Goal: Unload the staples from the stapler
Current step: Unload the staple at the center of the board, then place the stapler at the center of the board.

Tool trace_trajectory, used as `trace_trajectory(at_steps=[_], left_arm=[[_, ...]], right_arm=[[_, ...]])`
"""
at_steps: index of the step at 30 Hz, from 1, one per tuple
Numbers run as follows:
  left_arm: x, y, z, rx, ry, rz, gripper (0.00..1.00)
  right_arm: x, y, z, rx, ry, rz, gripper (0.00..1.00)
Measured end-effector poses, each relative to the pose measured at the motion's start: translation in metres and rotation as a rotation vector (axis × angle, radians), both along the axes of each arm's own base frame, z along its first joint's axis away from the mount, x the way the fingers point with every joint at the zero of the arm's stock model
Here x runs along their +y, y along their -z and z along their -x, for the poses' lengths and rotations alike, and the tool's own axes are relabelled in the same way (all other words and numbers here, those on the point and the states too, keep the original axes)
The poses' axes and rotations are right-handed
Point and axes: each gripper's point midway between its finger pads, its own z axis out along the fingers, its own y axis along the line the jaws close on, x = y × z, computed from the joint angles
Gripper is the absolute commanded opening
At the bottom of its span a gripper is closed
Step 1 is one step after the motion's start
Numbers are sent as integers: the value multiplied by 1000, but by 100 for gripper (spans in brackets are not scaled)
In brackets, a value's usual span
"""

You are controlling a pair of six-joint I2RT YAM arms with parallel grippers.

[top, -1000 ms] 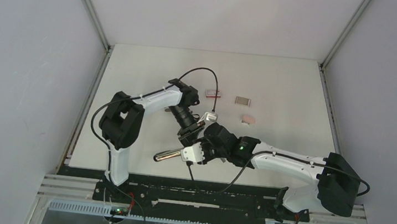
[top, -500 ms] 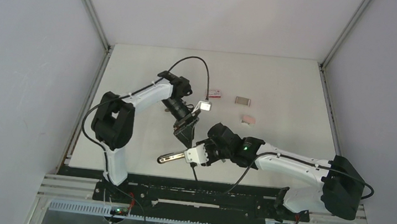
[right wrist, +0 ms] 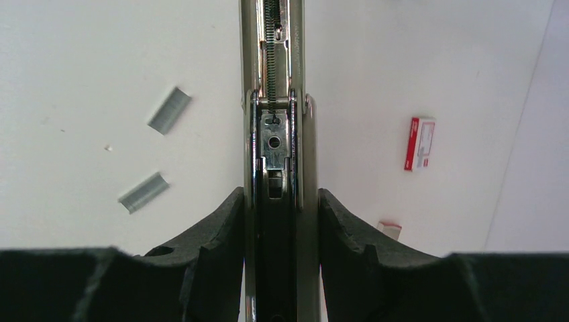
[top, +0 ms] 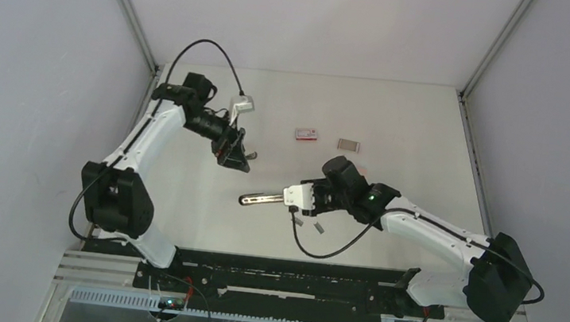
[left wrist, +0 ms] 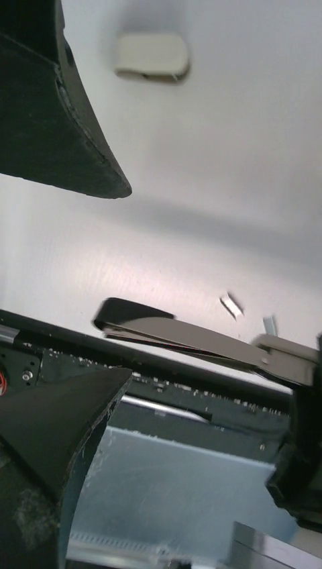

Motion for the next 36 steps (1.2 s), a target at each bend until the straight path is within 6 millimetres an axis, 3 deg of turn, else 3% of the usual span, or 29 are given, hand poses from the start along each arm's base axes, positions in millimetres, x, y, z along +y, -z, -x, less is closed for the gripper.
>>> trace_trajectory(at_steps=[5,10,15,22,27,36], left_arm=[[27,-3,-6,-63,-101,-16,100],[46,13,2,-36,-160,-32,100],[53,25,13,-17,-173,-45,100],[58,25,27,-75,-146,-66,100],[62,27,36,-91,-133,-90,100],[69,34,43,-79,-125,-138,100]], right_arm=[[-15,-10,-26,15,74,-37,4],[-23,-21,-64,23,145,-81,4],[-30,-23,-109,27,197,-100,4],[-32,-28,-189,0,252,-97,4],[-32,-16,-235,1,265,-73,4],[-32,12,-291,33,257,-61,4]])
